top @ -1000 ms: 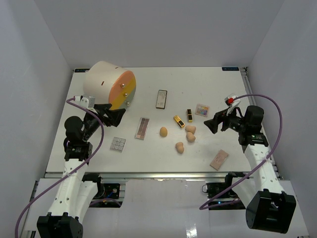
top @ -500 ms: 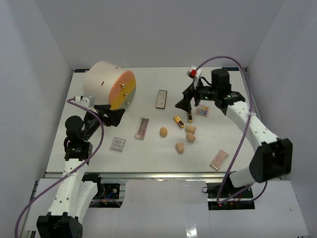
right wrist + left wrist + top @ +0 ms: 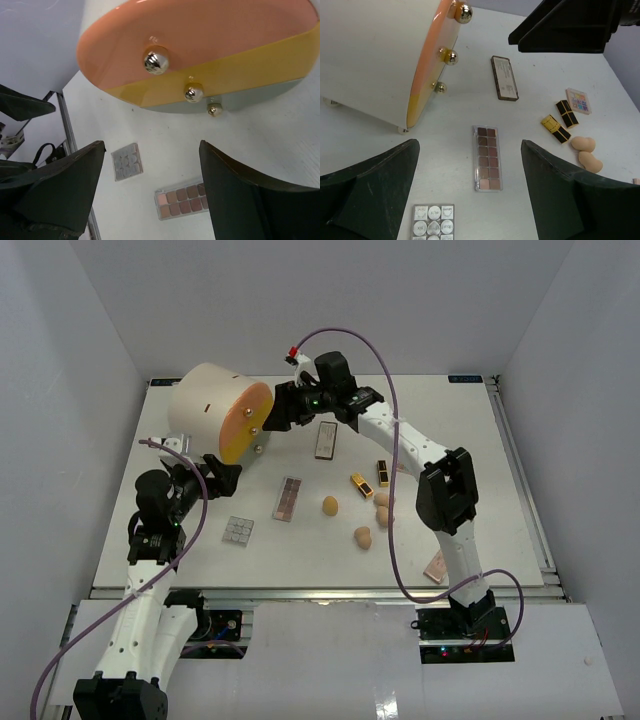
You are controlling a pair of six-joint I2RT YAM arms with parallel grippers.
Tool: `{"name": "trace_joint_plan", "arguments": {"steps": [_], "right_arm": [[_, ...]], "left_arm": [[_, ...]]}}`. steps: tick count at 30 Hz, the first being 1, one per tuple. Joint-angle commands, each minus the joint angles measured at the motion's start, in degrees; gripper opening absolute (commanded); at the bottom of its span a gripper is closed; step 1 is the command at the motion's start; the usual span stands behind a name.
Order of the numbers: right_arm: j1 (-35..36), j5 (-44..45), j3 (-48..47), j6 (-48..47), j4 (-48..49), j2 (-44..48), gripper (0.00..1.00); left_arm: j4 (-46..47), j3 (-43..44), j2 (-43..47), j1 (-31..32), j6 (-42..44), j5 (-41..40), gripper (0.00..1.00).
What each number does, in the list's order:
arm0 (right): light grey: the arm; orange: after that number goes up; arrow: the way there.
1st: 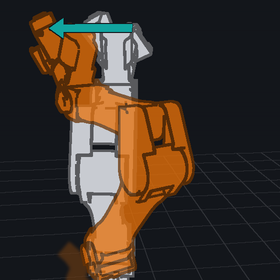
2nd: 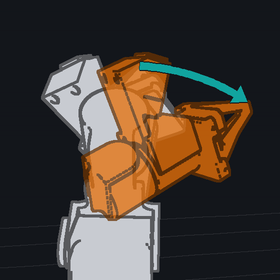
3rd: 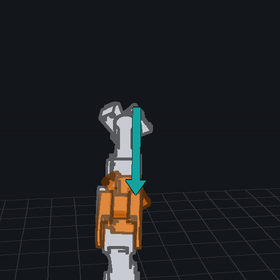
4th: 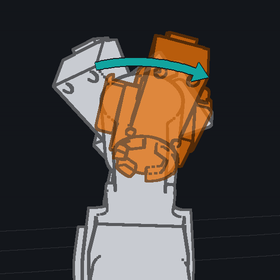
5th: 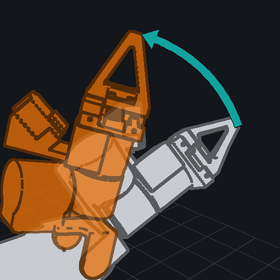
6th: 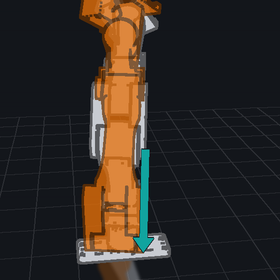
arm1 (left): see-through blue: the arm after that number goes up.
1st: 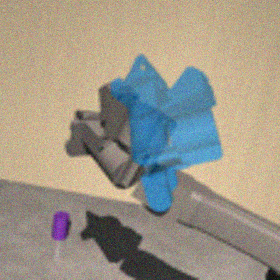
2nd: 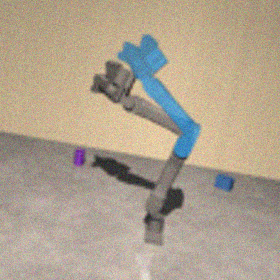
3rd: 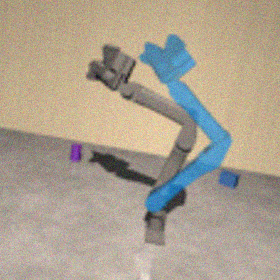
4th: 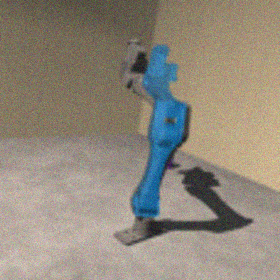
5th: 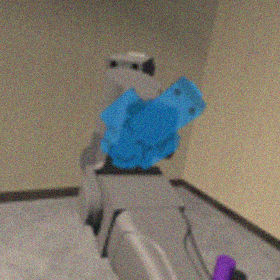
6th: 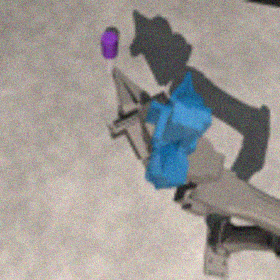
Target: Organize the makeup
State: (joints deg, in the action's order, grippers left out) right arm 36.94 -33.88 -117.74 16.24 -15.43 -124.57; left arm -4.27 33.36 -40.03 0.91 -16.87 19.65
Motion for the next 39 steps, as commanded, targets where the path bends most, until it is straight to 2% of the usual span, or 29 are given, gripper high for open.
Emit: {"name": "trace_joint_plan", "arguments": {"steps": [1, 13, 32, 39], "right_arm": [[1.53, 3.98, -6.35, 10.36, 8.46, -1.55, 0.79], [2.78, 6.62, -7.98, 14.60, 14.72, -7.96, 0.66], [2.95, 4.42, -10.95, 17.79, 21.77, -12.38, 0.63], [2.87, 3.82, -11.54, 18.65, 22.71, -13.39, 0.56]], "left_arm": [[-4.34, 1.30, 1.17, 0.24, 0.73, -3.62, 0.93], [-4.52, 1.17, 0.92, 0.24, 0.69, -4.45, 0.93], [-4.60, 1.00, 1.19, 0.24, 0.87, -5.24, 0.93], [-4.52, 0.92, 1.28, 0.24, 0.87, -5.32, 0.93]]}}
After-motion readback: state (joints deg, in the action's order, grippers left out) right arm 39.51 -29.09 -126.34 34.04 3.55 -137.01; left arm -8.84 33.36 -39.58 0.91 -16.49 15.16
